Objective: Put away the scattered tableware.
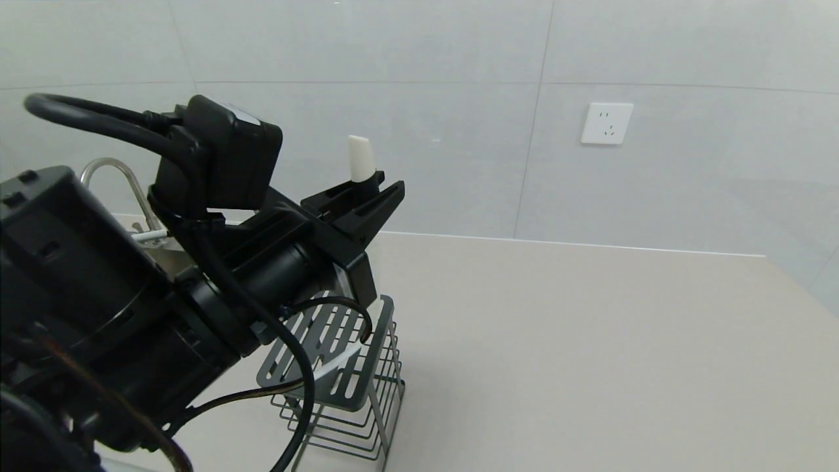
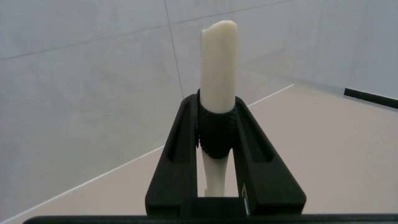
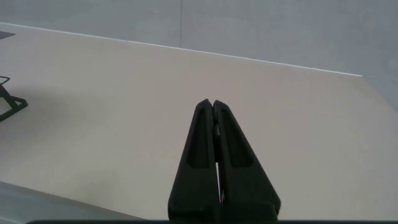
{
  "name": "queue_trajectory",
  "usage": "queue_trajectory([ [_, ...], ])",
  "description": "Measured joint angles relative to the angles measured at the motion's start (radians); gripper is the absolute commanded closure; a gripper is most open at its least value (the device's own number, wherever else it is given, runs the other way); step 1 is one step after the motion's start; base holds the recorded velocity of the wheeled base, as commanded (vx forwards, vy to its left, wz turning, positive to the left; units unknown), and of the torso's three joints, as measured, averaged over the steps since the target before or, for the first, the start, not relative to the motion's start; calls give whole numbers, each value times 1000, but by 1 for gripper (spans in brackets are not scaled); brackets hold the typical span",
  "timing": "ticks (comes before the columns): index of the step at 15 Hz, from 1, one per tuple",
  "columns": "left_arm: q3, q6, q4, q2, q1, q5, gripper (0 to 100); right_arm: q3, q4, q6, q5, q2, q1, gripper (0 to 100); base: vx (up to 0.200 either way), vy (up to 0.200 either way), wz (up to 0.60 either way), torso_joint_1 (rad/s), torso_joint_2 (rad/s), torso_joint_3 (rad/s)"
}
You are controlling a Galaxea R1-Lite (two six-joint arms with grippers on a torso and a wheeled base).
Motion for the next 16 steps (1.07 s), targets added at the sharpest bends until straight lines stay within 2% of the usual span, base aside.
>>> queue_trajectory([
  [16,0,-2,-20,49,39,7,100,0,0,0,0,1,0,100,0,0,0,0,0,0],
])
